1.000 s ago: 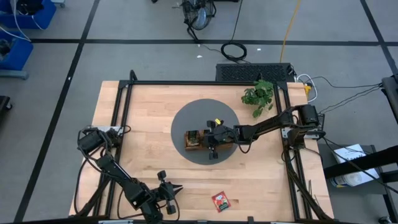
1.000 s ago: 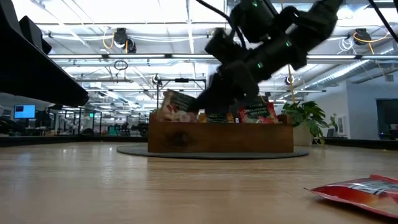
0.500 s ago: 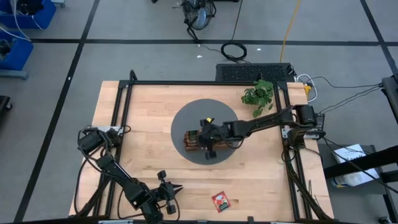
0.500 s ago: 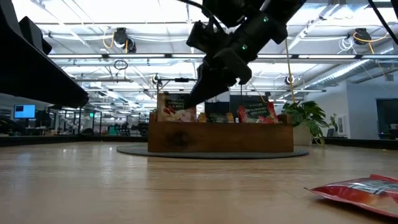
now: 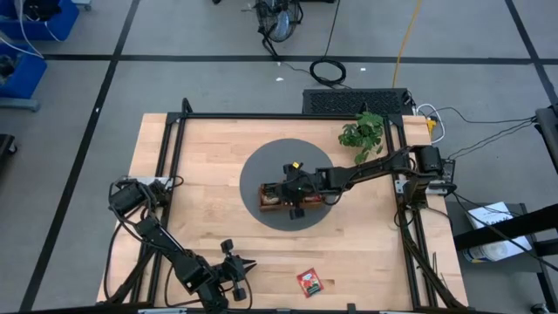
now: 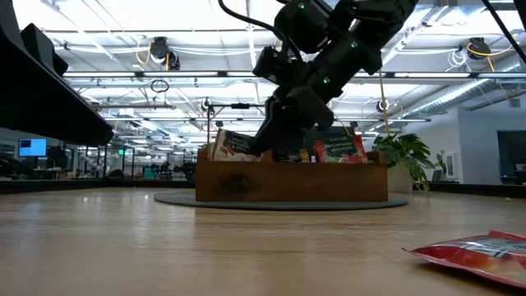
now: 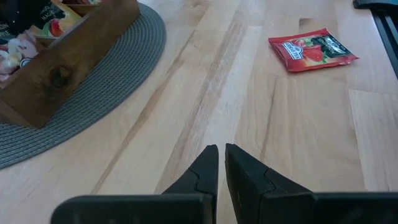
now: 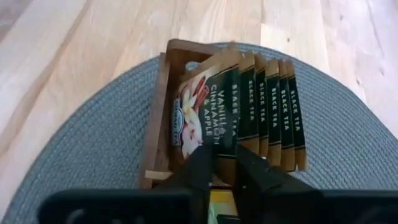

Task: Pick & Place Tea
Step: Put the cinnamon tea sachet into the left compartment of the wooden organizer, then put the strawberry tea sachet into the right compartment of the wooden organizer

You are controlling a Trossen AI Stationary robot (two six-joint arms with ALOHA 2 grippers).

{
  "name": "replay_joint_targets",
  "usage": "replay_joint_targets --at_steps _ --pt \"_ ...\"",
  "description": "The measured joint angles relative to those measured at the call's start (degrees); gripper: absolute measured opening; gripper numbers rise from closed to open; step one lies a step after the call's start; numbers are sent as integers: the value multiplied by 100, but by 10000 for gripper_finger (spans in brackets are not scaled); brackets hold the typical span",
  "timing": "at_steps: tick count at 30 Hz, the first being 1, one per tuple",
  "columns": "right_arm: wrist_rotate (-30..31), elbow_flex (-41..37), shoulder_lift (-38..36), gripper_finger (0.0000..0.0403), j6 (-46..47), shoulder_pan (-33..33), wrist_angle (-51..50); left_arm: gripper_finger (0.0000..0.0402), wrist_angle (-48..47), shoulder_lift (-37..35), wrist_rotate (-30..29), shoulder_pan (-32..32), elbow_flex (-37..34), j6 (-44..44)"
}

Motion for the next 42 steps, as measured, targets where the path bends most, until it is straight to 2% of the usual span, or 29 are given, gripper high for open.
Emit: replay_joint_targets --at_steps 8,13,16,18,20,24,27,31,34,38,40,42 --pt "4 -4 0 132 123 12 741 37 0 0 1 -2 0 1" --pt "13 -4 -71 157 97 110 799 37 0 0 1 0 0 58" --pt "13 -7 -407 158 77 239 534 37 0 0 1 2 0 97" --pt "19 -5 -774 149 78 377 71 37 62 0 38 17 0 44" --pt "45 -17 -1173 127 176 587 -657 37 504 0 309 84 0 39" --pt "44 -567 -2022 57 773 1255 -1333 37 1662 20 1598 416 247 1251" --pt "105 -1270 -2634 10 1248 1976 -1186 23 1570 269 1911 636 695 2040" --pt "909 -2339 -3341 14 2484 3031 -449 6 1002 632 2748 1022 1443 2448" --pt "924 -3127 -3453 10 3092 3722 750 4 805 1024 3416 1362 2049 2838" --pt "1005 -3866 -2938 1 3490 4456 2952 10 373 1363 3802 1717 2549 3165" --pt "1095 -3924 -2399 2 3552 4663 3610 19 278 1377 4216 1864 2659 3199" --pt "1069 -3862 -1899 1 3595 4812 3811 25 296 1377 4724 1995 2691 3204"
